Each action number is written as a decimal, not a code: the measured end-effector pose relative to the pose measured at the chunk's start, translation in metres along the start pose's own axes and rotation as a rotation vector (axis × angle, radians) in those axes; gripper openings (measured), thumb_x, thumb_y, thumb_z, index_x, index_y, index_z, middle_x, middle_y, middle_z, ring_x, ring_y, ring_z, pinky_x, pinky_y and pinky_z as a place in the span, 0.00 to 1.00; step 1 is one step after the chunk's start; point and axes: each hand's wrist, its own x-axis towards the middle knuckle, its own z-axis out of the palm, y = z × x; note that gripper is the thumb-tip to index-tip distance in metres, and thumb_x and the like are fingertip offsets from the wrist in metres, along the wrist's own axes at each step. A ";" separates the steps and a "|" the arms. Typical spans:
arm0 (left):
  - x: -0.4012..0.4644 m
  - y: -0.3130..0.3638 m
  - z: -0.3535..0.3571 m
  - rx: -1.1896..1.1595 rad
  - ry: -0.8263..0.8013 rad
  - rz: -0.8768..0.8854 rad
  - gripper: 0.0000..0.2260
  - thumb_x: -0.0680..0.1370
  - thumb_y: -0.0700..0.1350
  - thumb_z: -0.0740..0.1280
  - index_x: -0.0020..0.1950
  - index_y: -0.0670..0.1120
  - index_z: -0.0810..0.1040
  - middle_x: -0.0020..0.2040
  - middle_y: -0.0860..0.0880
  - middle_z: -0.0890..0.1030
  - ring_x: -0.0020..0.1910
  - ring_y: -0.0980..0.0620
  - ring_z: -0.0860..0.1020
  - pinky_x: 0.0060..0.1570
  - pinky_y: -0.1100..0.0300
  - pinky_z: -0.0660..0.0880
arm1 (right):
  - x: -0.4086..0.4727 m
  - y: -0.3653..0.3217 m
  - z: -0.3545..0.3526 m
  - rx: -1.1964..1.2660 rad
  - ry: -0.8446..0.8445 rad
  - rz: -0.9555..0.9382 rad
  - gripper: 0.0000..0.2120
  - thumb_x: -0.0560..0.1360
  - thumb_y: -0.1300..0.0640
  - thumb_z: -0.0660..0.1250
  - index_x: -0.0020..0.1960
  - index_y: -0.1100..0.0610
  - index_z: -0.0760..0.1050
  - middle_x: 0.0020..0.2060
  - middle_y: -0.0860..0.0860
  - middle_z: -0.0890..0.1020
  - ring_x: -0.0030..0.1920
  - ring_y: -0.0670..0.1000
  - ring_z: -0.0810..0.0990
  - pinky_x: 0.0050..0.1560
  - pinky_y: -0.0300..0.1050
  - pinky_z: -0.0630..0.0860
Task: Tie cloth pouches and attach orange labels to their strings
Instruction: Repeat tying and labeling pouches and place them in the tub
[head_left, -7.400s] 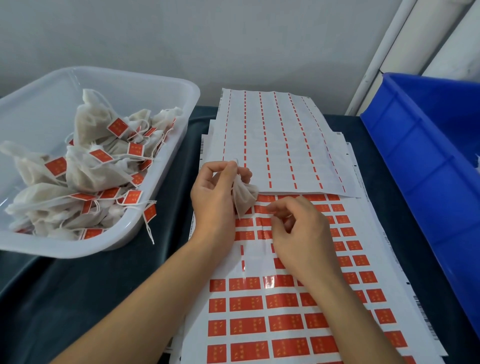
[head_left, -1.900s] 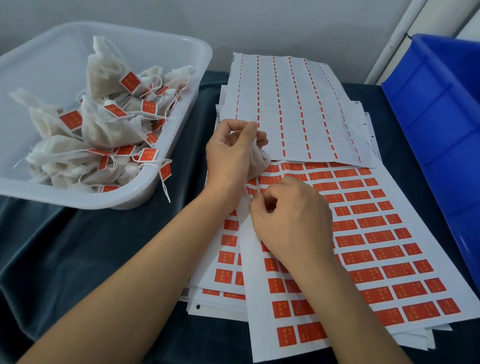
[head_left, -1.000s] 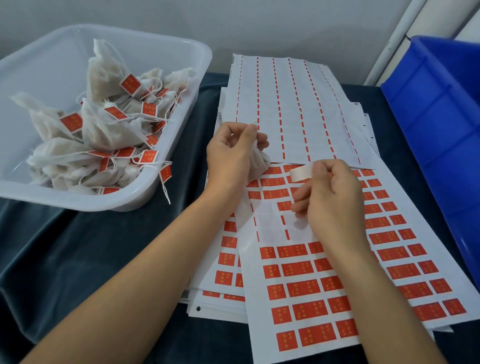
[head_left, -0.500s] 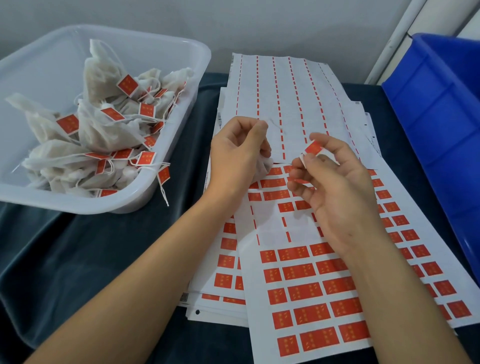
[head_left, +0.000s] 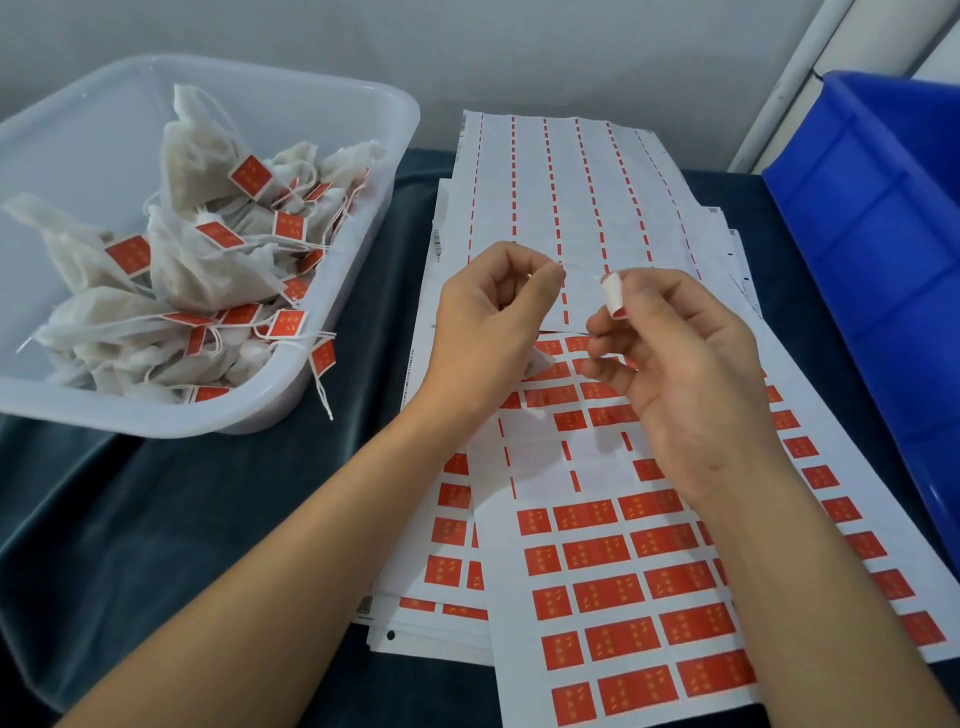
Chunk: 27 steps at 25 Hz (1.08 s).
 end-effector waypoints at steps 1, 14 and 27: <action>0.000 0.000 0.000 0.002 -0.001 -0.003 0.06 0.83 0.44 0.69 0.48 0.45 0.81 0.38 0.41 0.79 0.31 0.51 0.75 0.32 0.58 0.80 | -0.001 0.000 0.000 0.029 0.005 0.021 0.08 0.80 0.47 0.67 0.52 0.48 0.83 0.44 0.53 0.86 0.45 0.52 0.86 0.48 0.46 0.83; -0.002 0.003 -0.001 -0.007 -0.054 -0.005 0.06 0.84 0.44 0.68 0.48 0.45 0.82 0.36 0.44 0.79 0.33 0.50 0.74 0.35 0.56 0.77 | 0.002 -0.002 -0.004 0.113 -0.037 0.062 0.18 0.74 0.45 0.71 0.60 0.51 0.80 0.50 0.51 0.87 0.43 0.53 0.86 0.45 0.45 0.83; -0.003 0.006 -0.001 0.011 -0.058 -0.007 0.06 0.84 0.44 0.68 0.47 0.46 0.81 0.34 0.53 0.79 0.32 0.54 0.74 0.34 0.62 0.78 | 0.002 -0.003 -0.016 0.369 -0.148 0.096 0.10 0.74 0.60 0.69 0.56 0.55 0.81 0.52 0.56 0.86 0.48 0.53 0.87 0.47 0.42 0.83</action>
